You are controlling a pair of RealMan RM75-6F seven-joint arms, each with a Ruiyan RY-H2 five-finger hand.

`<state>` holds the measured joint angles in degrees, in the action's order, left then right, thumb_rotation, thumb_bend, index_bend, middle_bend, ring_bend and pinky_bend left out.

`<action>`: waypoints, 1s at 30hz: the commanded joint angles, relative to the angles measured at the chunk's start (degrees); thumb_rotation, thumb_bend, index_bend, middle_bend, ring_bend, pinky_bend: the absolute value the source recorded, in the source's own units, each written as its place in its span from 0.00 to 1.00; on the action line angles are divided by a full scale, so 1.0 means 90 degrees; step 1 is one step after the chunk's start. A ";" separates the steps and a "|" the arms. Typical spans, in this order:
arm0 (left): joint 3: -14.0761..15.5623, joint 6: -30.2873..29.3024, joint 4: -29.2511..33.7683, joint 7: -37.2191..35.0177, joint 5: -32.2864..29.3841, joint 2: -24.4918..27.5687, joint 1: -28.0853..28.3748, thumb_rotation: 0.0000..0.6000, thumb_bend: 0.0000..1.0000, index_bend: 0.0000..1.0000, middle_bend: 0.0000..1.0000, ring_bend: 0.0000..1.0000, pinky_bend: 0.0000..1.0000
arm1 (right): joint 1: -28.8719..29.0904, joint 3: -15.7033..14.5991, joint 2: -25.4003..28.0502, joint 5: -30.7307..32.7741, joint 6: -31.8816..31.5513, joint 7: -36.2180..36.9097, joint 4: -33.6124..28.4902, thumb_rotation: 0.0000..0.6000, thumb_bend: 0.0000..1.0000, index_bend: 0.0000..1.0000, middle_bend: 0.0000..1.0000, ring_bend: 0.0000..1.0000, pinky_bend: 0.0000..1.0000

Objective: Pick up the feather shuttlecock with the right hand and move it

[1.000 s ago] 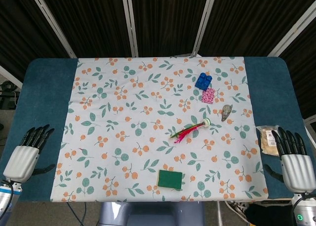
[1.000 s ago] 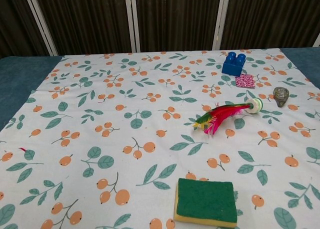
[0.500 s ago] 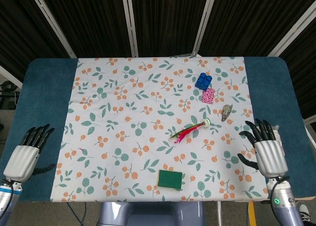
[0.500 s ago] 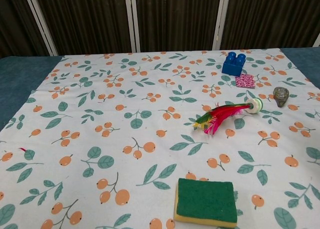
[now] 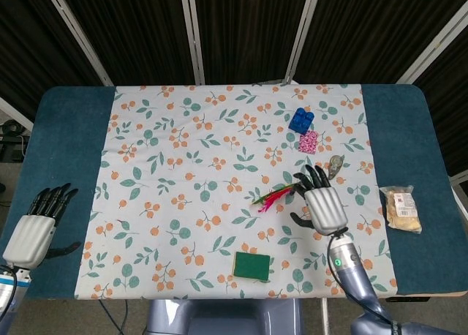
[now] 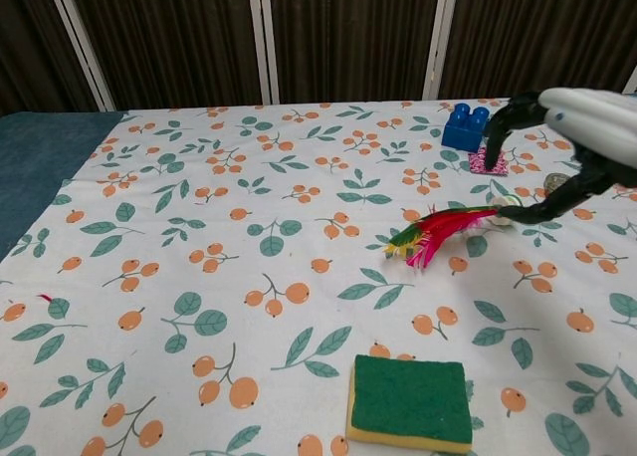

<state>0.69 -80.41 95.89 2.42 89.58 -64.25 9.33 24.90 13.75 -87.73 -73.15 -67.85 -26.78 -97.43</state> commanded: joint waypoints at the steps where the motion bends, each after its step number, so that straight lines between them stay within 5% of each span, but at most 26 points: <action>1: -0.0003 0.0006 0.0000 -0.0022 -0.0026 0.0003 -0.0006 1.00 0.07 0.00 0.00 0.00 0.00 | 0.0348 0.0108 -0.0618 0.0433 0.0220 -0.0257 0.0450 1.00 0.16 0.45 0.19 0.00 0.00; 11: -0.0032 -0.0008 0.0030 -0.0162 -0.0186 0.0083 -0.0064 1.00 0.07 0.00 0.00 0.00 0.00 | 0.1011 0.0407 -0.1774 0.0860 0.0339 -0.0364 0.1682 1.00 0.18 0.46 0.20 0.00 0.00; 30: -0.0030 -0.0031 0.0099 -0.0231 -0.0287 0.0174 -0.0151 1.00 0.07 0.00 0.00 0.00 0.00 | 0.1112 0.0182 -0.2087 0.1087 0.0305 -0.0202 0.2352 1.00 0.25 0.49 0.21 0.00 0.00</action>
<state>0.42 -80.68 96.78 0.34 86.99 -62.68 7.97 34.91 15.40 -106.50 -63.38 -65.08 -28.63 -76.30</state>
